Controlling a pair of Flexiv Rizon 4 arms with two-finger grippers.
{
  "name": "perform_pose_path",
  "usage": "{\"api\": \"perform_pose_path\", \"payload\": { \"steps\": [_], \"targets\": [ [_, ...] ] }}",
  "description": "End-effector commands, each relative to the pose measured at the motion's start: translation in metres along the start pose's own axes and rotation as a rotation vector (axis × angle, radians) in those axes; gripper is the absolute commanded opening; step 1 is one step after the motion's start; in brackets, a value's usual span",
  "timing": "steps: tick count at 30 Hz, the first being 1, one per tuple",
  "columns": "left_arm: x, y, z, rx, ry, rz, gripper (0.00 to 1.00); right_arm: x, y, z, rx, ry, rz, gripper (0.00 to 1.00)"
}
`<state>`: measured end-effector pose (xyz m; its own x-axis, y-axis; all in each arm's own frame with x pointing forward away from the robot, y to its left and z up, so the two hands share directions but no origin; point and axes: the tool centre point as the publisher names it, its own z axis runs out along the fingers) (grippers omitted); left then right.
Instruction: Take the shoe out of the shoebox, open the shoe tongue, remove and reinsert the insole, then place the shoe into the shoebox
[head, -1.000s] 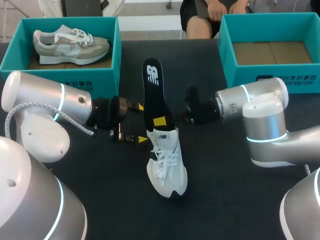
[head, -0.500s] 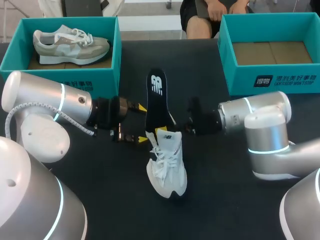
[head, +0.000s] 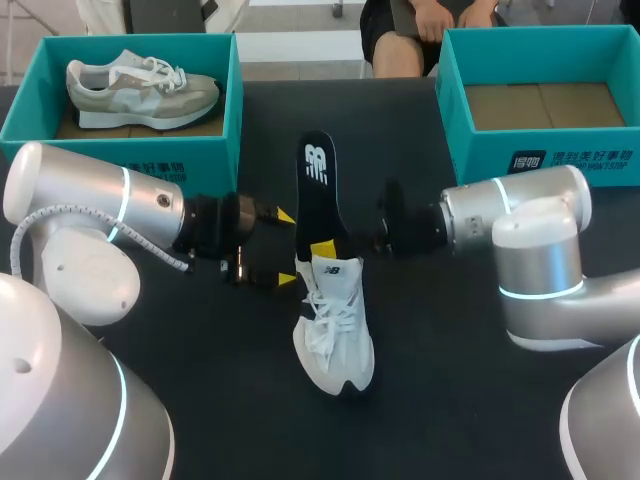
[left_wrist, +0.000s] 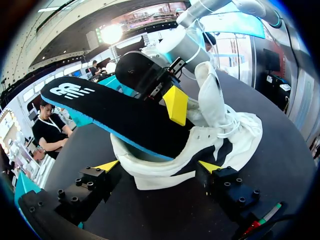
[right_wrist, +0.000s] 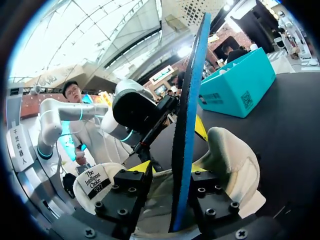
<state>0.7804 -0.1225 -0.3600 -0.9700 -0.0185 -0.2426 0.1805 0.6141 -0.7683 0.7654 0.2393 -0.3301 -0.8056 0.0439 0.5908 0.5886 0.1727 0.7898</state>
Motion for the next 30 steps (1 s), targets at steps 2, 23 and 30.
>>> {"api": "perform_pose_path", "payload": {
  "steps": [2, 23, 30],
  "targets": [
    [0.001, -0.001, 0.000, -0.005, 0.000, -0.001, 1.00, -0.001, 0.011, -0.002, 0.009, -0.013, -0.025, 0.39],
    [0.001, -0.001, 0.000, -0.005, 0.000, -0.001, 1.00, -0.005, -0.020, -0.004, 0.080, 0.015, 0.103, 0.00],
    [0.001, -0.001, 0.000, -0.005, 0.000, -0.001, 1.00, 0.001, -0.038, -0.001, 0.074, 0.022, 0.157, 0.00]
  ]
}}
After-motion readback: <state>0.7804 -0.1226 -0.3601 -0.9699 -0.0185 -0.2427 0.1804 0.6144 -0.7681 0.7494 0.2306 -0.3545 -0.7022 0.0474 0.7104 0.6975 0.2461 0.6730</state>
